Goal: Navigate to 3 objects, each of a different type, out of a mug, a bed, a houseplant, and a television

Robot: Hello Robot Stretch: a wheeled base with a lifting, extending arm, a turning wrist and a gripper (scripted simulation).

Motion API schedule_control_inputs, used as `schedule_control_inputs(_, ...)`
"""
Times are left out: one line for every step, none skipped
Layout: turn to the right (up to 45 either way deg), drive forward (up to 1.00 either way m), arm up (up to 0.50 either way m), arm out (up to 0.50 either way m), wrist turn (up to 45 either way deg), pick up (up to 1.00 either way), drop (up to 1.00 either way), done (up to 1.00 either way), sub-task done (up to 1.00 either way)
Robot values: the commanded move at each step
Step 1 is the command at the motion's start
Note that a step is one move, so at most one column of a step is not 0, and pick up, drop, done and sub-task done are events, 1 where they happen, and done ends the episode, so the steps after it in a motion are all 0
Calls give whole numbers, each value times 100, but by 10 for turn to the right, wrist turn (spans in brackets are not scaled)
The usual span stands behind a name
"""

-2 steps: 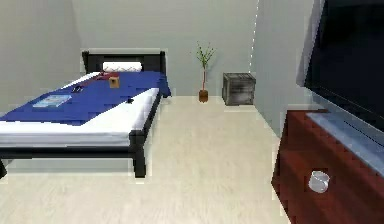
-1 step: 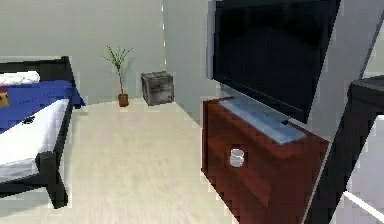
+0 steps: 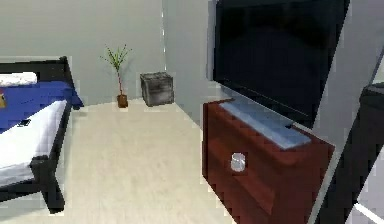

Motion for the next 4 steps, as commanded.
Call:
schedule_control_inputs(180, 0, 0, 0, 0, 0, 0, 0, 0)
schedule_control_inputs(0, 0, 0, 0, 0, 0, 0, 0, 100)
schedule_control_inputs(-450, 0, 0, 0, 0, 0, 0, 0, 0)
schedule_control_inputs(-90, 0, 0, 0, 0, 0, 0, 0, 0)
